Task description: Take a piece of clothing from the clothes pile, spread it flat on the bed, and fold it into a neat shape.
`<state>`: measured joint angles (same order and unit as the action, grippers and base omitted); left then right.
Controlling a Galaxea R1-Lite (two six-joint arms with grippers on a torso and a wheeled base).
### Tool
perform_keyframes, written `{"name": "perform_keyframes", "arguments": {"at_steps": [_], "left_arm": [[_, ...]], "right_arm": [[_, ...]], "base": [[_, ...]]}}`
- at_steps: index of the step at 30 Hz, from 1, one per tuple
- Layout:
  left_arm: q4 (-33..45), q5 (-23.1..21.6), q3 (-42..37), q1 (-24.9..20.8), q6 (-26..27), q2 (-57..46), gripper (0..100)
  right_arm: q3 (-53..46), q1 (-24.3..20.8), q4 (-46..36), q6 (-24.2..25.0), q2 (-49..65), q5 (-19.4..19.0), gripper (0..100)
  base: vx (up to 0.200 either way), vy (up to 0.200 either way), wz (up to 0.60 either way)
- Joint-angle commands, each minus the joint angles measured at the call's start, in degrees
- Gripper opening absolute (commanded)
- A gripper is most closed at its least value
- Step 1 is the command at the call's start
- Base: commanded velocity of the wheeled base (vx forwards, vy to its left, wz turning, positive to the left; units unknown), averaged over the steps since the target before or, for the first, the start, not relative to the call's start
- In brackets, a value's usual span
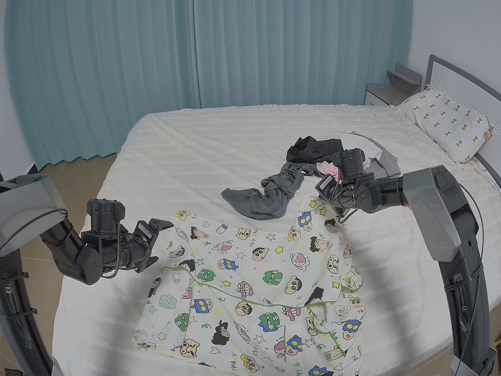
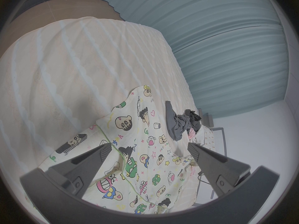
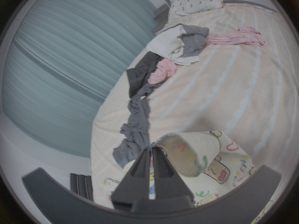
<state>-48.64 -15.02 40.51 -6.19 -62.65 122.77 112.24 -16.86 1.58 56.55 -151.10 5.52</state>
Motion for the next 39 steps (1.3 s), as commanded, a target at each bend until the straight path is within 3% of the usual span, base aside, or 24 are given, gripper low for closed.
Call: {"name": "perform_keyframes", "arguments": {"at_steps": [1, 3, 4, 9, 20, 29, 30, 32, 33, 36, 39], "left_arm": [[-0.05, -0.01, -0.08, -0.05, -0.02, 0.54, 100], [-0.05, -0.01, -0.08, -0.05, -0.02, 0.54, 100], [-0.05, -0.01, -0.08, -0.05, -0.02, 0.54, 100], [-0.05, -0.01, -0.17, -0.05, -0.02, 0.63, 100], [-0.05, -0.10, -0.52, -0.14, -0.11, 0.45, 100], [-0.49, -0.80, -1.31, -0.05, -0.02, 0.10, 100], [-2.78, -1.68, -2.63, -0.14, 0.16, 0.10, 100], [-4.18, -2.12, -3.16, -0.14, 0.16, 0.10, 100], [-8.84, -3.17, -5.62, -0.14, 0.07, 0.10, 100], [-13.76, -4.49, -8.08, -0.14, 0.16, 0.36, 100], [-16.40, -5.72, -9.66, -0.14, 0.16, 0.45, 100]], "right_arm": [[2.35, 0.25, -6.07, -0.04, -9.56, 2.92, 0], [2.35, 0.25, -7.74, 0.05, -10.97, 3.44, 0], [2.35, 0.25, -8.18, 0.05, -11.23, 3.53, 100], [2.35, 0.51, -9.23, 0.31, -8.33, 4.94, 100], [2.35, 1.04, -10.29, 0.23, 3.36, 3.27, 100], [2.35, 1.74, -7.03, -3.20, 9.60, 1.86, 100], [-5.10, 1.83, -5.36, -5.14, 13.47, -1.30, 100], [-8.09, 1.92, -4.66, -5.93, 14.70, -2.27, 100], [-17.40, 2.09, -1.23, -8.12, 18.30, -3.94, 100], [-29.27, 2.09, 3.34, -10.59, 22.25, -4.64, 100], [-42.81, 2.71, 8.26, -14.80, 26.74, -9.39, 100]], "base": [[0.000, 0.000, 0.00], [0.000, 0.000, 0.00], [0.000, 0.000, 0.00], [0.000, 0.000, 0.00], [0.000, 0.000, 0.00], [0.000, 0.000, 0.00], [0.000, 0.000, 0.00], [0.000, 0.000, 0.00], [0.000, 0.000, 0.00], [0.000, 0.000, 0.00], [0.000, 0.000, 0.00]]}}
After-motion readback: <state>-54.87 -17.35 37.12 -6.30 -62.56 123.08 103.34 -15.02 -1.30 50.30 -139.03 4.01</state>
